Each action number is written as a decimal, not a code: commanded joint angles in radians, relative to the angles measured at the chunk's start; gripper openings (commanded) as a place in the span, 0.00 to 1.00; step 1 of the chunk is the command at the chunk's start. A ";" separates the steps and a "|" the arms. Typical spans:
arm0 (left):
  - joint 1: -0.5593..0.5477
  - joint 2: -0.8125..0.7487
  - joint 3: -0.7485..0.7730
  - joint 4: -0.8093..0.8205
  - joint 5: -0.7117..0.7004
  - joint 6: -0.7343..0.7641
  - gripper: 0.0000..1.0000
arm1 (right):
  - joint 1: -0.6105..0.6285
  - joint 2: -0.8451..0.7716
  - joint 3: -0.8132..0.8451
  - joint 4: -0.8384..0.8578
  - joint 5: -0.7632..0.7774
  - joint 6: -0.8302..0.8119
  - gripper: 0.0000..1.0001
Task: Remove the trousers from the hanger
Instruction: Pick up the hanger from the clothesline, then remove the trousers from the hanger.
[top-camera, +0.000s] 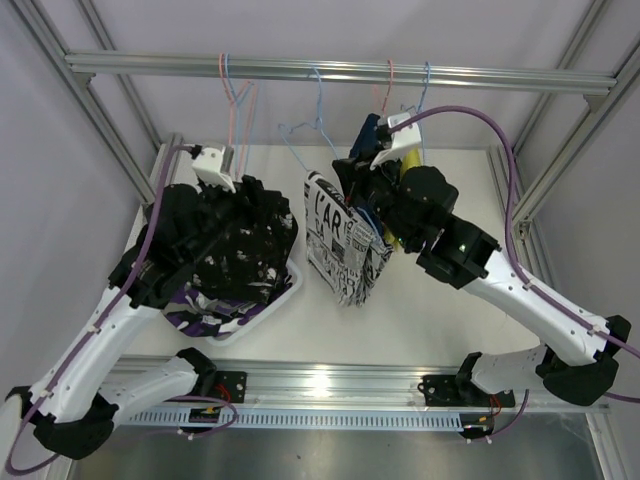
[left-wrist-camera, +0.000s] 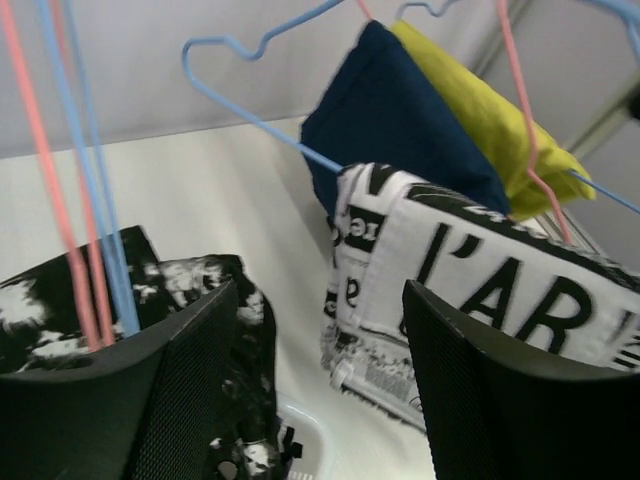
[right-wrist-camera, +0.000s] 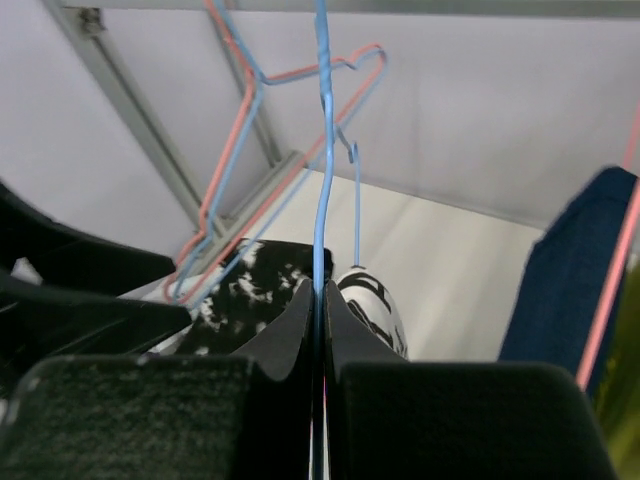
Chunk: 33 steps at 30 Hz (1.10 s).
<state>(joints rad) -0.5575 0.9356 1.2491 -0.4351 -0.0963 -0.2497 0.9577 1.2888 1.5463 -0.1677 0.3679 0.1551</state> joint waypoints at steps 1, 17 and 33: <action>-0.143 -0.023 0.001 0.038 -0.104 0.099 0.72 | 0.050 -0.057 -0.018 0.109 0.224 -0.014 0.00; -0.772 -0.089 -0.148 0.112 -0.758 0.201 0.78 | 0.177 -0.060 -0.143 0.132 0.506 0.052 0.00; -0.923 -0.132 -0.473 0.324 -0.919 -0.033 0.79 | 0.181 -0.016 -0.158 0.139 0.513 0.100 0.00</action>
<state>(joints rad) -1.4483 0.8062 0.7952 -0.2646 -0.9417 -0.2550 1.1313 1.2797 1.3701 -0.1707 0.8310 0.2138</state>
